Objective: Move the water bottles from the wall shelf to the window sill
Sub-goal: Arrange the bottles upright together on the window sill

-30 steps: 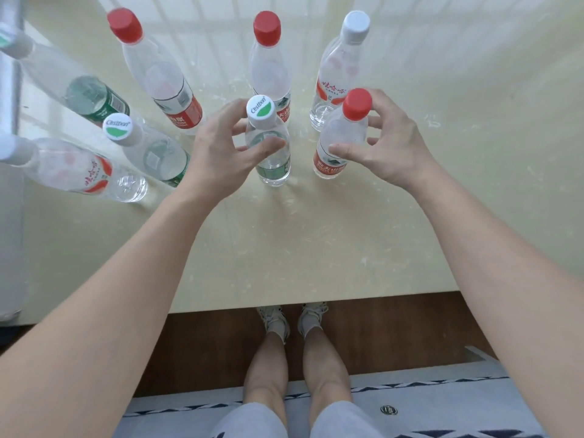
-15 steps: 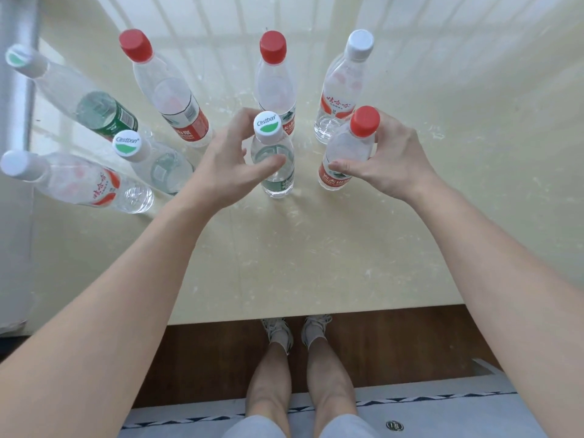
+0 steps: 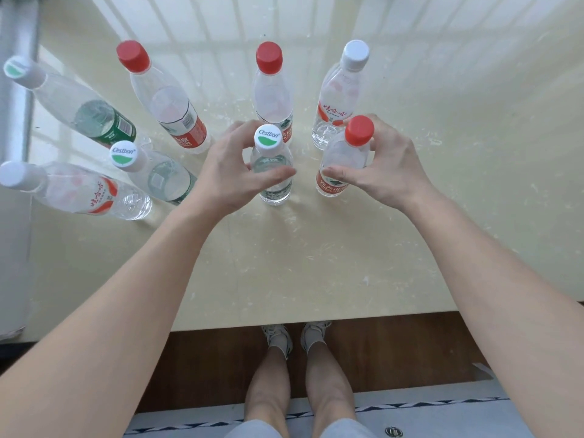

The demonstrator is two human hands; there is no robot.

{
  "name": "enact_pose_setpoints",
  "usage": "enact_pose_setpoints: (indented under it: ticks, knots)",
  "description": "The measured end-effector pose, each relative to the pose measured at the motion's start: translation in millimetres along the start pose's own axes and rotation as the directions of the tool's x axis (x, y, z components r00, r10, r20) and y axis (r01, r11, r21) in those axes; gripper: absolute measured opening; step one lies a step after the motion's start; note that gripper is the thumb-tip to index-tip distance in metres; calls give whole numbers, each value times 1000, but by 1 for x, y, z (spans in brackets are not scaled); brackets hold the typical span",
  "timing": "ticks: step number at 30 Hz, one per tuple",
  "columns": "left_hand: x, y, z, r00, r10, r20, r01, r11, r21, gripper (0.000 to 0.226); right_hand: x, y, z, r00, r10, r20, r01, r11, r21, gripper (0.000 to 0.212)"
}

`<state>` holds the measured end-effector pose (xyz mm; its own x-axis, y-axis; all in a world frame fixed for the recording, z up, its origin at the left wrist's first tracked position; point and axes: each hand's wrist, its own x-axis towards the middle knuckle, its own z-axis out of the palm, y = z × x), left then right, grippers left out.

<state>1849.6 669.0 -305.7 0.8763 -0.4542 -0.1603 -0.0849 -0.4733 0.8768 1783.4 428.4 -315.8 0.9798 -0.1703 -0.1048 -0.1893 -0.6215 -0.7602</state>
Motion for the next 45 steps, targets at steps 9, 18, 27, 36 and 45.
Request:
enact_pose_setpoints:
  ticks: [9,18,27,36,45]
  knots:
    - [6,-1,-1,1000,-10,0,10,999,-36,41,2,-2,-7,997,-10,74,17,996,-91,53]
    - [6,-3,0,1000,18,9,-17,1000,-15,44,3,-12,-14,992,-5,126,24,989,-143,55]
    - [-11,7,-13,992,124,32,-128,965,228,81,-4,-16,-27,992,11,123,1,995,-104,86]
    - [-125,51,-119,976,172,-132,-43,749,661,63,-47,-120,-62,929,-368,38,351,845,-404,58]
    - [-213,-46,-189,958,-109,-265,247,781,574,56,-61,-171,71,928,-305,213,358,888,-288,51]
